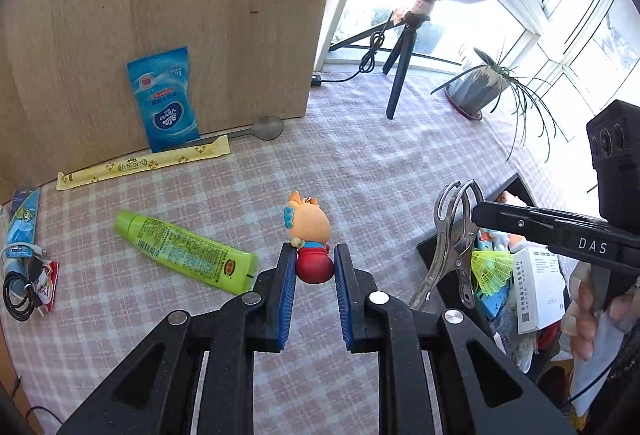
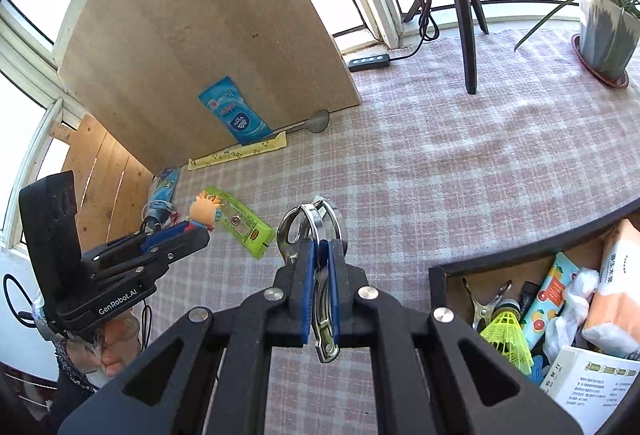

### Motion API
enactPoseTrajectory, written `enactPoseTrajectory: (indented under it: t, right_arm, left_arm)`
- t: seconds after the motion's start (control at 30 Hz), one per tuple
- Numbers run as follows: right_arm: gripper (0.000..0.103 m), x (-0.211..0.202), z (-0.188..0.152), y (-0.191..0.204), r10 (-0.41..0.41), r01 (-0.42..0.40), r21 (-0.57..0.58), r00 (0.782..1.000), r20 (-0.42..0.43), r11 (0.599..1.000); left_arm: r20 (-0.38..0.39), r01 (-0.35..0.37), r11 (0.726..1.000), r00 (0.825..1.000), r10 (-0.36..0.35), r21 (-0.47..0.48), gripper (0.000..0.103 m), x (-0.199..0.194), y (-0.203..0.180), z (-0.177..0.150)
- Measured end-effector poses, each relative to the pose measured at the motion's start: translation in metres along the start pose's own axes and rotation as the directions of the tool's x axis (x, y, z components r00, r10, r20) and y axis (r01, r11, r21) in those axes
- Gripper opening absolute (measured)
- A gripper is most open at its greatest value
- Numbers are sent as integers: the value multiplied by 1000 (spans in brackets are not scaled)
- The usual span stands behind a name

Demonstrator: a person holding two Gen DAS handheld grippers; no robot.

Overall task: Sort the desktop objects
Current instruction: 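Carry the toy figure and silver clip into the black tray and release both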

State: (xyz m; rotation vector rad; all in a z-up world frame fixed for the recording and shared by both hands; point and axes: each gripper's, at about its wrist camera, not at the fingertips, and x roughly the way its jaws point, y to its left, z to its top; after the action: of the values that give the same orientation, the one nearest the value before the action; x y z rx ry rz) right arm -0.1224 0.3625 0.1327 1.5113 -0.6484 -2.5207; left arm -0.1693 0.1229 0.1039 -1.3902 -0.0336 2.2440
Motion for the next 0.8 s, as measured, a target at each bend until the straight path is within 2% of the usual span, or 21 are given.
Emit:
enactPoseTrajectory:
  t: [0.33,0.63,0.8]
  right_arm:
    - [7,-85,-36,-65,-91,79,136,992,87,988]
    - [7,-166,-86,-131,-203,157,280,969,143,947]
    - [7,-197,-113,-164,-266,199,361,953,146,911]
  left_arm:
    - [-33,122,983,992,-119,138,18,5,-102,-5]
    - [-114,251,930,967,-228,270,18,17,-197,-23]
    - [-157,282,908,957,-244,310,18,24,-228,-35]
